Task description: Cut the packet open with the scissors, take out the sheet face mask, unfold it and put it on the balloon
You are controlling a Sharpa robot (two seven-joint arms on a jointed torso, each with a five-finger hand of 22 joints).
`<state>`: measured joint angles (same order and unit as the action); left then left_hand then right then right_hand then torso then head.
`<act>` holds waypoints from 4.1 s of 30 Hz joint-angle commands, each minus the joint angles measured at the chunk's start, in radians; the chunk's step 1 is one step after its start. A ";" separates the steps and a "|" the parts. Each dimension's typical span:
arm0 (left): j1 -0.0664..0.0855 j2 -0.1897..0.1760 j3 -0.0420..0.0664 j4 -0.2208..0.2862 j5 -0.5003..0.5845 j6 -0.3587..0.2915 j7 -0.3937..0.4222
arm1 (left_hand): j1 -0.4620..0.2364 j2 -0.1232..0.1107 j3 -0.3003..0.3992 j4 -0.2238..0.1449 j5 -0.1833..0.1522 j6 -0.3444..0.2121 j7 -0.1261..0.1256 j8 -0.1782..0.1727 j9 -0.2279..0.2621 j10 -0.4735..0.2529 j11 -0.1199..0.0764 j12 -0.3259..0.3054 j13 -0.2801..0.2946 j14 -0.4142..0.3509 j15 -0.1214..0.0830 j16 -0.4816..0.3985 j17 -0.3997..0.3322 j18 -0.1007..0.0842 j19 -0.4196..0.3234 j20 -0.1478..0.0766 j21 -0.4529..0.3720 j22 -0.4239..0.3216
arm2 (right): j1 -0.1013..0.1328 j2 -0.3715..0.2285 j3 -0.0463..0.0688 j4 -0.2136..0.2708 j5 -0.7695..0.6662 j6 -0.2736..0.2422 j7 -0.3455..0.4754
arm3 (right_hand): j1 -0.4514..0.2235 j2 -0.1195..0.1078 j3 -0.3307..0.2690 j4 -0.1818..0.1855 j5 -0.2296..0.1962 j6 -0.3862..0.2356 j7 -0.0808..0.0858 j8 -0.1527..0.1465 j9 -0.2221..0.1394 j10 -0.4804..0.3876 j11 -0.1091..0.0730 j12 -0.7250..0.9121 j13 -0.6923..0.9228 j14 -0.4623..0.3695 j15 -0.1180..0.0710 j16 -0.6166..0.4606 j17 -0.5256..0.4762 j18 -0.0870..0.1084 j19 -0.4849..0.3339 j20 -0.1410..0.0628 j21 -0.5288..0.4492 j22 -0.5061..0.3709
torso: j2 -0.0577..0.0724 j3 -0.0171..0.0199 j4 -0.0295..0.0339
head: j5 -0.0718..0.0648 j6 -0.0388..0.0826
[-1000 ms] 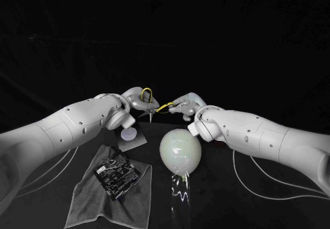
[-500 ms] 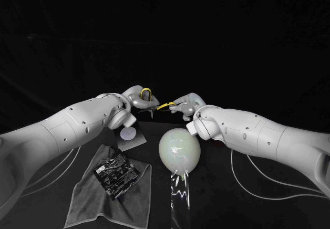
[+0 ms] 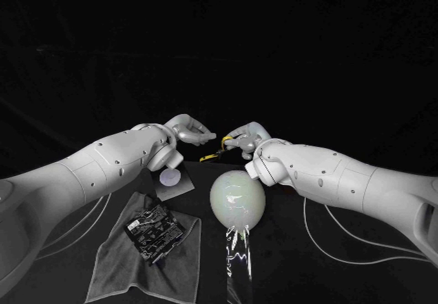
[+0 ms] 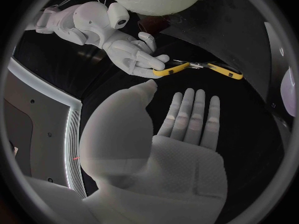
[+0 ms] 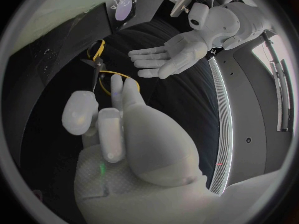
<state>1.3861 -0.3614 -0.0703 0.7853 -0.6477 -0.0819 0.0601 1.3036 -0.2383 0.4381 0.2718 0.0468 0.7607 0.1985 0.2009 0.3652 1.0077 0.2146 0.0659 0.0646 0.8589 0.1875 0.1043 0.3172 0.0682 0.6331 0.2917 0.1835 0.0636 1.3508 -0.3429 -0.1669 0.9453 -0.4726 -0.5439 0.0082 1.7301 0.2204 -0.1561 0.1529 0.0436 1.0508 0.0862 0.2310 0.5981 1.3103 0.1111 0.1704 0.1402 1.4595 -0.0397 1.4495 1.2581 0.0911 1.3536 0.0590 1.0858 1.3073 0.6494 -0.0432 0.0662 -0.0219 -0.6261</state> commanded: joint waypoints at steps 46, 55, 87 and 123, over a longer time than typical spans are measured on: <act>-0.095 0.042 -0.009 -0.137 -0.175 -0.048 0.123 | 0.260 0.058 -0.233 -0.091 0.000 0.003 -0.003 -0.005 -0.014 -0.093 -0.013 0.004 0.000 -0.118 0.011 -0.003 -0.027 -0.007 -0.038 0.001 -0.064 -0.003 | 0.055 -0.114 0.033 0.211 -0.048 -0.101 -0.021 | -0.504 -0.221 0.831 -0.192 0.005 -0.004 -0.001 0.031 0.166 0.107 -0.100 0.030 0.162 0.053 -0.015 0.006 0.000 0.004 0.009 -0.004 0.000 0.123 | 0.001 0.0004 -0.0004 | -0.003 0.010; -0.100 0.041 -0.009 -0.120 -0.173 -0.008 0.136 | 0.236 0.052 -0.283 -0.076 0.000 0.007 -0.005 -0.004 -0.018 -0.102 -0.031 0.002 0.000 -0.124 0.015 0.000 -0.031 -0.007 -0.039 0.001 -0.071 -0.003 | 0.058 -0.123 0.036 0.233 -0.047 -0.106 -0.021 | -0.506 -0.221 0.834 -0.193 0.005 -0.005 -0.001 0.032 0.167 0.107 -0.100 0.030 0.163 0.053 -0.015 0.007 0.000 0.005 0.009 -0.004 -0.001 0.123 | -0.001 0.0004 0.0015 | -0.008 0.009; -0.124 0.086 -0.008 -0.166 -0.107 0.066 0.118 | 0.389 0.183 -0.475 -0.008 0.001 0.015 0.005 0.023 0.002 -0.072 -0.024 0.012 0.002 -0.103 0.000 0.024 -0.013 -0.005 -0.022 0.000 -0.103 -0.002 | 0.064 -0.124 0.051 0.288 -0.040 -0.122 -0.011 | -0.510 -0.222 0.841 -0.197 0.005 -0.006 -0.001 0.032 0.170 0.107 -0.100 0.030 0.165 0.052 -0.015 0.004 -0.006 0.005 0.009 -0.004 -0.002 0.123 | -0.001 0.0006 0.0004 | -0.011 0.013; -0.119 0.086 -0.004 -0.193 0.092 -0.080 0.121 | 0.455 0.289 -0.331 0.016 -0.001 0.201 -0.035 0.149 0.059 0.154 -0.090 0.053 -0.002 0.055 -0.066 0.107 0.019 0.014 0.131 -0.005 -0.070 0.012 | 0.076 -0.047 0.039 0.127 -0.135 0.034 -0.182 | -0.527 -0.227 0.854 -0.200 0.005 -0.012 0.002 0.031 0.178 0.097 -0.096 0.024 0.167 0.046 -0.013 -0.006 -0.028 0.008 0.002 -0.003 -0.020 0.119 | 0.000 0.0010 0.0014 | -0.021 0.012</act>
<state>1.2630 -0.2794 -0.0766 0.5919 -0.5775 -0.1277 0.1766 1.7604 0.0524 0.0999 0.2882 0.0435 0.9610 0.1627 0.3443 0.4247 1.1564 0.1199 0.1243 0.0643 0.9132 0.1200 0.2118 0.3347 0.0683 0.7579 0.2859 0.1145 0.0775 1.4274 -0.3922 -0.1274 1.0725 -0.5799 -0.5396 -0.1674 1.2092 -0.0065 0.6914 -0.0496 0.0458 1.0313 0.0907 0.2366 0.6052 1.4127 0.0148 0.1965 0.3066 1.4667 -0.0457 1.4485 1.2291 0.0828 1.3569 0.0557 1.0666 1.3081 0.6490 -0.0428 0.0674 -0.0414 -0.6147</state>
